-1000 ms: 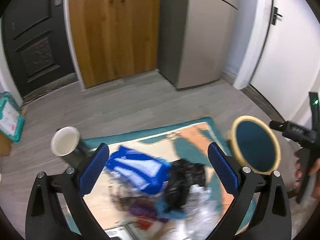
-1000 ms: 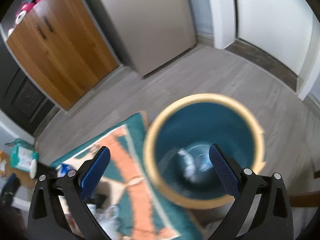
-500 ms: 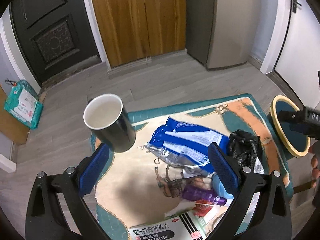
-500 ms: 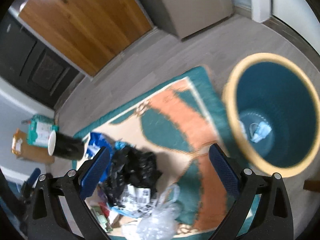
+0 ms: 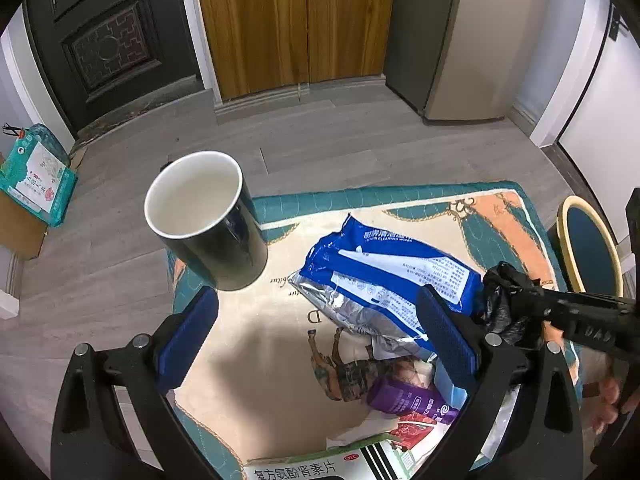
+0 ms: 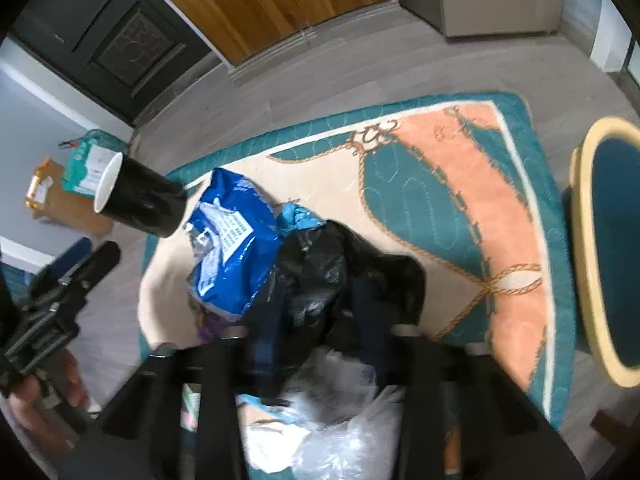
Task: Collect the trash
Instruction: 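Grasp the black plastic bag with the right gripper while the left grasps the blue wrapper, then carry black bag and blue wrapper over the bin and release both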
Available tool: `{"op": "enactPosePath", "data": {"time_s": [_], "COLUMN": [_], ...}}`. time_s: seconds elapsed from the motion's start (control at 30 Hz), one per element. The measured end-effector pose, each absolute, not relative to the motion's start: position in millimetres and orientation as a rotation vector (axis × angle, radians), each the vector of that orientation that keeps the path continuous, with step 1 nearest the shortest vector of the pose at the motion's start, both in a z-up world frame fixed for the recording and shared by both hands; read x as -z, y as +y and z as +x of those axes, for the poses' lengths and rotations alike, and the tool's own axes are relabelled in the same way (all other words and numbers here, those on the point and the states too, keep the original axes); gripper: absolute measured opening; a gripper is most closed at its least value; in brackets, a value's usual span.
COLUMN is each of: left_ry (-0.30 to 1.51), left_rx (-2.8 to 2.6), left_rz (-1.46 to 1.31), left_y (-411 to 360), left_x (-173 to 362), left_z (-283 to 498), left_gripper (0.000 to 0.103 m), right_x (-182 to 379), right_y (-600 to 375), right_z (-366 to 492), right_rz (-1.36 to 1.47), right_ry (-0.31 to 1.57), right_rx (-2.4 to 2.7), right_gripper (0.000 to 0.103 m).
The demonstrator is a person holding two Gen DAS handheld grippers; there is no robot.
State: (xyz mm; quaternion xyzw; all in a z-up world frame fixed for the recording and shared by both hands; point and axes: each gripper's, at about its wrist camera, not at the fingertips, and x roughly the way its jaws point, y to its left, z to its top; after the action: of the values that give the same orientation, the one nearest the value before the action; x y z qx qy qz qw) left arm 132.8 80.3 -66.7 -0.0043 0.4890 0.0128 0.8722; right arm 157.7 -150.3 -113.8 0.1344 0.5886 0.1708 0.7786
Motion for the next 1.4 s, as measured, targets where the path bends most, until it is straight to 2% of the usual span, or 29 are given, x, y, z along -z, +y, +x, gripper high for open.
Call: {"op": "enactPosePath", "data": {"time_s": [0.03, 0.37, 0.57, 0.6, 0.67, 0.73, 0.9, 0.93, 1.17, 1.4], "left_ry": [1.026, 1.075, 1.121, 1.126, 1.149, 1.185, 1.181, 1.182, 1.144, 1.029], "left_rx": [-0.024, 0.094, 0.169, 0.173, 0.187, 0.199, 0.198, 0.200, 0.189, 0.154], "left_rz": [-0.012, 0.091, 0.191, 0.205, 0.225, 0.200, 0.177, 0.165, 0.162, 0.154], "left_y": [80, 26, -13, -16, -22, -22, -19, -17, -10, -3], "left_x": [68, 90, 115, 118, 125, 130, 126, 124, 100, 58], "left_z": [133, 140, 150, 151, 153, 155, 153, 151, 134, 109], "left_gripper": [0.097, 0.097, 0.096, 0.094, 0.073, 0.060, 0.038, 0.029, 0.023, 0.023], "right_x": [111, 55, 52, 53, 54, 54, 62, 63, 67, 63], "right_y": [-152, -200, -223, -226, -231, -237, -239, -240, -260, -281], "right_z": [157, 153, 157, 158, 160, 160, 163, 163, 162, 151], "right_rz": [0.300, 0.308, 0.284, 0.278, 0.273, 0.276, 0.226, 0.218, 0.255, 0.301], "right_ry": [1.266, 1.104, 1.078, 1.081, 1.082, 1.078, 1.084, 1.085, 1.083, 1.084], "right_rx": [-0.376, -0.355, -0.326, -0.319, -0.316, -0.313, -0.284, -0.280, -0.215, -0.150], "right_gripper": [0.021, 0.021, 0.021, 0.021, 0.021, 0.021, 0.021, 0.021, 0.021, 0.021]}}
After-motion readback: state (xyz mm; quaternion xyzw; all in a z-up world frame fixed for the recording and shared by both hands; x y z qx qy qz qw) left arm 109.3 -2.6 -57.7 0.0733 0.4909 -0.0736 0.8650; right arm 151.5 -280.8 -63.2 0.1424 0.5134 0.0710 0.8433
